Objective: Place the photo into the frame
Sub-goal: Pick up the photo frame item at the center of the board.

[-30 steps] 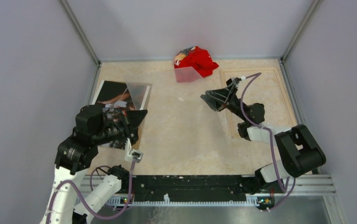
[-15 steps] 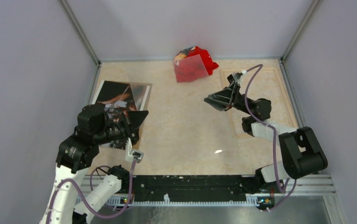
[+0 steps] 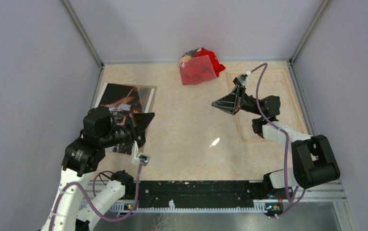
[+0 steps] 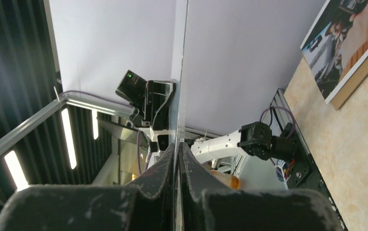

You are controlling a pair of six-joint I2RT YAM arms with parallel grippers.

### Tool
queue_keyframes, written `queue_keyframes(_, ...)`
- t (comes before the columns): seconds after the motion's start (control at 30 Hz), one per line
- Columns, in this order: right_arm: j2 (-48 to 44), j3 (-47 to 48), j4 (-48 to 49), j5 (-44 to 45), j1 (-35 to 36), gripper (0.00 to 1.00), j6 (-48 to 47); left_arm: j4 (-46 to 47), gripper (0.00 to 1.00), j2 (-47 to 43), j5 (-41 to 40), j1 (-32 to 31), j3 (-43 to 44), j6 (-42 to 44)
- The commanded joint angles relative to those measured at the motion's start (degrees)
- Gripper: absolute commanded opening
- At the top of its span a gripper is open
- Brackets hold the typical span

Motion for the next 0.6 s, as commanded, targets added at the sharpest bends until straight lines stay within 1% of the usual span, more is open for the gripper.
queue_keyframes(0.0,-2.5,4.8,-3.7,-1.5,-1.2,0.03,-4.1,6.1,0.06,-0.7,1.3,0.0,-2.3,39.7)
queue_keyframes(0.03,-2.8,5.7,-5.4,-1.5,-1.3,0.02,-5.1,7.2,0.12,-0.8,1.3,0.0,-3.1,39.6)
queue_keyframes(0.13,-4.0,8.1,-10.5,-1.4,-1.7,0.00,-8.8,10.4,0.49,-0.6,0.6,0.0,-5.8,36.5)
queue_keyframes(0.2,-4.9,9.6,-14.1,-0.7,-2.2,0.00,-11.5,11.4,0.69,0.0,-2.0,0.0,-7.3,34.2)
queue_keyframes(0.23,-5.4,10.4,-16.0,-0.2,-2.6,0.00,-12.7,12.1,0.88,0.3,-3.2,-0.1,-8.2,32.1)
queue_keyframes(0.27,-5.8,11.1,-18.0,0.4,-3.1,0.00,-14.3,13.5,0.98,0.6,-4.3,0.0,-9.3,29.3)
queue_keyframes(0.4,-6.5,16.5,-28.4,1.4,-5.8,0.00,-21.9,16.2,0.99,2.7,-10.6,-0.1,-12.5,18.2)
queue_keyframes(0.43,-6.8,17.9,-31.3,2.0,-6.8,0.00,-24.6,16.9,0.99,3.6,-11.7,-0.1,-13.1,13.9)
queue_keyframes(0.5,-7.8,22.0,-42.3,3.7,-7.8,0.00,-33.0,17.5,0.99,5.7,-13.8,-0.1,-13.9,5.1)
queue_keyframes(0.57,-8.7,28.0,-57.8,6.9,-8.2,0.00,-45.1,17.8,0.99,8.7,-16.0,0.0,-14.4,-3.9)
